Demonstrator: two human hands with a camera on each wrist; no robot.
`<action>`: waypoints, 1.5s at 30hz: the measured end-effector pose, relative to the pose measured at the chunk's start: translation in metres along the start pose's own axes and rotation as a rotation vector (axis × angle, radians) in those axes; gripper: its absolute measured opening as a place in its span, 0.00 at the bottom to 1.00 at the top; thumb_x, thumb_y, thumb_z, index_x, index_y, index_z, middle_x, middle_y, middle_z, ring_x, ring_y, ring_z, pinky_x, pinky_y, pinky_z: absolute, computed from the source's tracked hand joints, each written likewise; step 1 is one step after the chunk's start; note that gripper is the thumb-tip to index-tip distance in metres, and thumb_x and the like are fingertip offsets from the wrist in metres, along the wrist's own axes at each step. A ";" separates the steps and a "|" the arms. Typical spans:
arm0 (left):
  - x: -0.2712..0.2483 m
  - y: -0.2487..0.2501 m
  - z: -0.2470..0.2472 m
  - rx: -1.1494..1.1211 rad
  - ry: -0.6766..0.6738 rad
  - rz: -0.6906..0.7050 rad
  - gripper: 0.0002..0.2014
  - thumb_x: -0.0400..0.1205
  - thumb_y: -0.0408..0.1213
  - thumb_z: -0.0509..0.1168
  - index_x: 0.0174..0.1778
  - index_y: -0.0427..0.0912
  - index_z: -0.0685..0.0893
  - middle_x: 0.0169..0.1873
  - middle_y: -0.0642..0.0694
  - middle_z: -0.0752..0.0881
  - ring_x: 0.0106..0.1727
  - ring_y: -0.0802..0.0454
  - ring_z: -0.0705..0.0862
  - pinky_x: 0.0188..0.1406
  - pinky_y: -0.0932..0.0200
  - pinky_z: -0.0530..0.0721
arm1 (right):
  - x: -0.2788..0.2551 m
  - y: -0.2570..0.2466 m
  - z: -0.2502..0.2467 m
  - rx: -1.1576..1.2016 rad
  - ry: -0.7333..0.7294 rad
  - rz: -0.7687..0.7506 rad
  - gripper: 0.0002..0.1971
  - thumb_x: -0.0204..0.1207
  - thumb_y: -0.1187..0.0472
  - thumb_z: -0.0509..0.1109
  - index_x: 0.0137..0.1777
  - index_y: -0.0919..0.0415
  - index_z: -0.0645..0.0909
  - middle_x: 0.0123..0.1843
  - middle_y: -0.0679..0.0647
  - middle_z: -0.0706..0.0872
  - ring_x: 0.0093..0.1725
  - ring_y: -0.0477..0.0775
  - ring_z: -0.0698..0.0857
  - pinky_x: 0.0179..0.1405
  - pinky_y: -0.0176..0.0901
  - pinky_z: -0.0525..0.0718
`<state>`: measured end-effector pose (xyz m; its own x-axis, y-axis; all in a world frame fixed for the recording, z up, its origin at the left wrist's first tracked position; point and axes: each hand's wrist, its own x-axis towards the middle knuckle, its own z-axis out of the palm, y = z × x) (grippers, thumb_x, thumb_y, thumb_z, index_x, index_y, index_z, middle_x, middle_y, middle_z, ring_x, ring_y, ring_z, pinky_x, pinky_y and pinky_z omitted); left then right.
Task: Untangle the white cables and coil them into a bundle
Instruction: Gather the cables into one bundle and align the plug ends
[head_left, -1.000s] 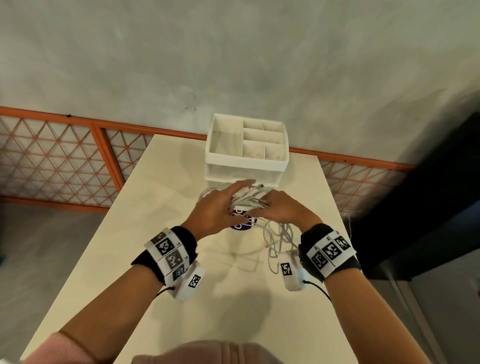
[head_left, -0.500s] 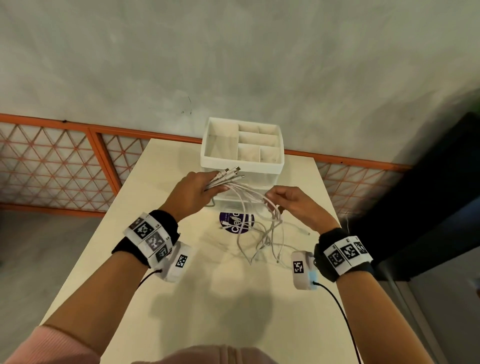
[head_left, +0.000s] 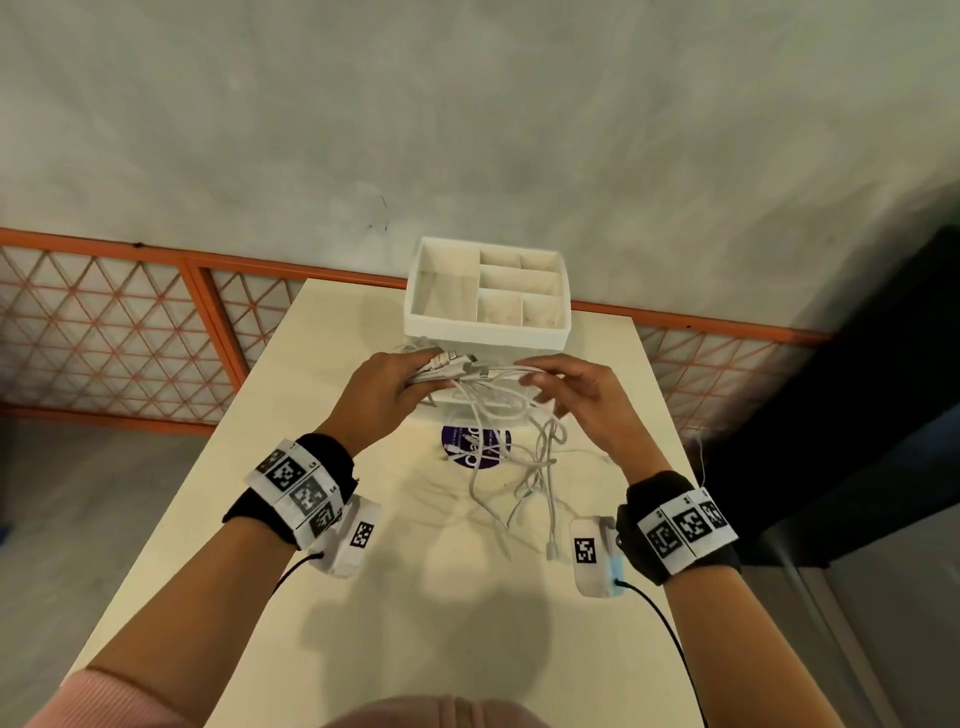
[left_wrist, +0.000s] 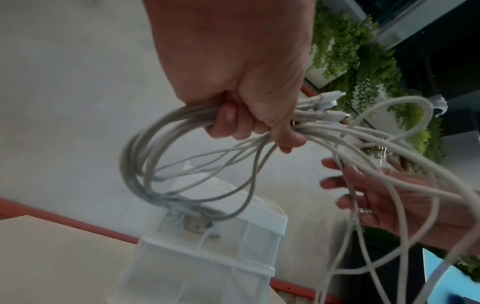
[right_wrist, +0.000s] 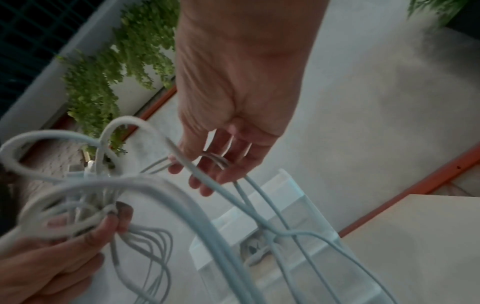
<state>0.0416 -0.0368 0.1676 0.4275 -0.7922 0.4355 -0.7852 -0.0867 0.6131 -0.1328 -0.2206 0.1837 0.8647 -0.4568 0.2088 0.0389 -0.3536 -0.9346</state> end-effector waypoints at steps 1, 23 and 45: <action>-0.001 -0.002 0.001 0.039 0.019 0.010 0.19 0.77 0.48 0.63 0.58 0.40 0.86 0.40 0.39 0.90 0.38 0.37 0.85 0.33 0.52 0.75 | 0.000 -0.003 0.000 -0.028 0.007 -0.035 0.11 0.79 0.64 0.68 0.58 0.52 0.86 0.53 0.51 0.88 0.46 0.43 0.88 0.37 0.36 0.85; -0.009 0.003 0.005 -0.024 0.056 -0.033 0.18 0.78 0.45 0.62 0.59 0.39 0.85 0.27 0.50 0.78 0.32 0.47 0.74 0.30 0.56 0.69 | -0.003 -0.008 0.008 0.058 0.078 -0.129 0.25 0.71 0.82 0.68 0.33 0.47 0.86 0.52 0.52 0.77 0.54 0.41 0.81 0.56 0.34 0.81; 0.002 -0.011 -0.019 0.262 0.273 -0.254 0.11 0.82 0.37 0.62 0.54 0.35 0.82 0.40 0.34 0.89 0.42 0.30 0.84 0.35 0.43 0.80 | -0.030 0.040 -0.038 -0.192 -0.039 0.223 0.11 0.85 0.64 0.58 0.41 0.63 0.76 0.36 0.55 0.81 0.39 0.45 0.80 0.49 0.33 0.76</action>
<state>0.0596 -0.0260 0.1738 0.6957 -0.5414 0.4722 -0.7123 -0.4350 0.5508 -0.1760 -0.2521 0.1507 0.8601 -0.5101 -0.0101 -0.2461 -0.3976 -0.8839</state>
